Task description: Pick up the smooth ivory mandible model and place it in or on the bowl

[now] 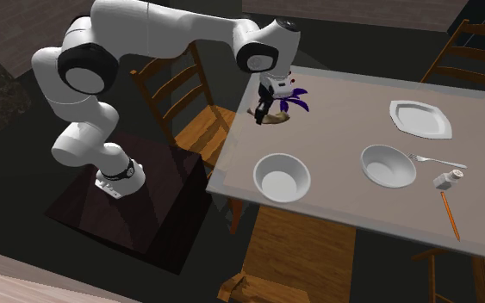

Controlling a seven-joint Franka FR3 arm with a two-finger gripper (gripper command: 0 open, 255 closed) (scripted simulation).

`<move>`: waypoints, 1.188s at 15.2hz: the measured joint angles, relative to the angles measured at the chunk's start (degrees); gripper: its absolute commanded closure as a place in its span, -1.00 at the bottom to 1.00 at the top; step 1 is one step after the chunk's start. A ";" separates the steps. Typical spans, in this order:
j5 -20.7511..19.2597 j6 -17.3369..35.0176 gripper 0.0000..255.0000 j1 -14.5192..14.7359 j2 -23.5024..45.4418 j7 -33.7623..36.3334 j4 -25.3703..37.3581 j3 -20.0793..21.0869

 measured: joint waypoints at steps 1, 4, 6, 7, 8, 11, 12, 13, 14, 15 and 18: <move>0.30 0.10 1.00 -1.08 -0.92 -1.45 -1.05 -0.43; 0.11 -0.54 1.00 -3.12 -0.44 -4.68 -0.02 -1.65; -0.38 -1.48 1.00 -4.50 0.94 -7.08 2.20 -2.63; -0.40 -1.70 1.00 -5.28 1.00 -8.30 2.47 -3.06; -0.51 -1.96 1.00 -6.00 1.34 -9.46 3.04 -3.50; -0.91 -2.66 1.00 -8.17 2.65 -12.97 4.99 -4.84; -1.04 -3.32 1.00 -8.76 3.13 -13.99 6.11 -5.21; -1.22 -3.70 1.00 -9.40 3.77 -15.07 7.12 -5.62; -1.51 -4.39 1.00 -9.93 4.95 -16.12 8.95 -6.06; -1.68 -4.92 1.00 -10.43 5.69 -17.03 10.19 -6.40; -2.16 -5.85 1.00 -11.75 7.92 -19.39 13.29 -7.31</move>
